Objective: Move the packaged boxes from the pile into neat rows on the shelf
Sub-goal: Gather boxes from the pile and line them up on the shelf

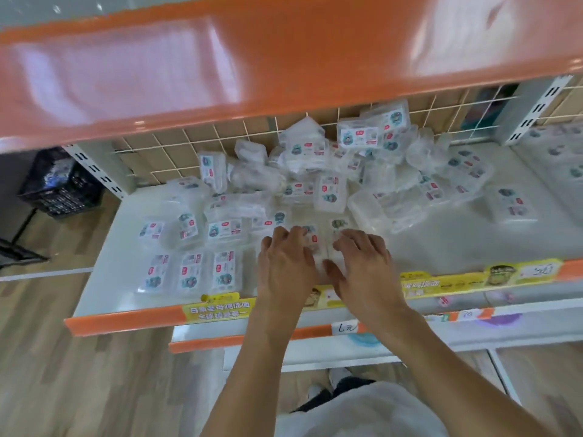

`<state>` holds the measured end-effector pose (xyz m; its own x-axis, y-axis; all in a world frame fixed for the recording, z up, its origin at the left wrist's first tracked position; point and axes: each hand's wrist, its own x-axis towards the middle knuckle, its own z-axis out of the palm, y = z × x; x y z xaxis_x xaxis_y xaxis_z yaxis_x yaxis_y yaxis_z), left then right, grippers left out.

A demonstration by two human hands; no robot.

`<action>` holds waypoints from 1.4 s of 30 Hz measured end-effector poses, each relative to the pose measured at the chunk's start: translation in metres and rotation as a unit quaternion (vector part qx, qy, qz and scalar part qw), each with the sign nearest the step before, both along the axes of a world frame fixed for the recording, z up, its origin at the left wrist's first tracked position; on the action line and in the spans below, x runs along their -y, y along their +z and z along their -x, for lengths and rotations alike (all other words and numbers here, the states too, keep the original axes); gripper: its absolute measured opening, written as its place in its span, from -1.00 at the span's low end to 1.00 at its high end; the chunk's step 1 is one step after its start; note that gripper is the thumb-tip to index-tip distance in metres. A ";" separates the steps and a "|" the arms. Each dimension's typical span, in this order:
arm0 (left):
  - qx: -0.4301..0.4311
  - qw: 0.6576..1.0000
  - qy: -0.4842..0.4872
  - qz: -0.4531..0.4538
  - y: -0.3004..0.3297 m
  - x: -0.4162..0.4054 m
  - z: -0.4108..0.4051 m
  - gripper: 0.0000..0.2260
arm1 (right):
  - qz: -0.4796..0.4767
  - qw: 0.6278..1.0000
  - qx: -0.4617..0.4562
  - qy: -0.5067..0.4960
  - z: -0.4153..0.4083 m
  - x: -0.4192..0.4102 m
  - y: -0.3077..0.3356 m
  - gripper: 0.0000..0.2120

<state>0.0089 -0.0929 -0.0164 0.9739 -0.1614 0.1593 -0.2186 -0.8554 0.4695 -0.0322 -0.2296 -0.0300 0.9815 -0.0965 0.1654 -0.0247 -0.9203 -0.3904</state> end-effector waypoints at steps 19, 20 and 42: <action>-0.154 0.983 -0.087 -0.052 0.019 -0.024 -0.031 -0.25 | -0.117 0.970 -0.069 -0.202 0.004 -0.008 0.008 -0.34; -0.156 0.983 -0.077 -0.051 0.018 -0.026 -0.030 -0.24 | -0.103 0.972 -0.069 -0.200 0.003 -0.007 0.006 -0.37; -0.316 0.891 -0.067 0.319 0.027 -0.072 -0.029 -0.67 | -0.514 0.830 0.069 -0.203 0.027 0.025 0.023 -0.66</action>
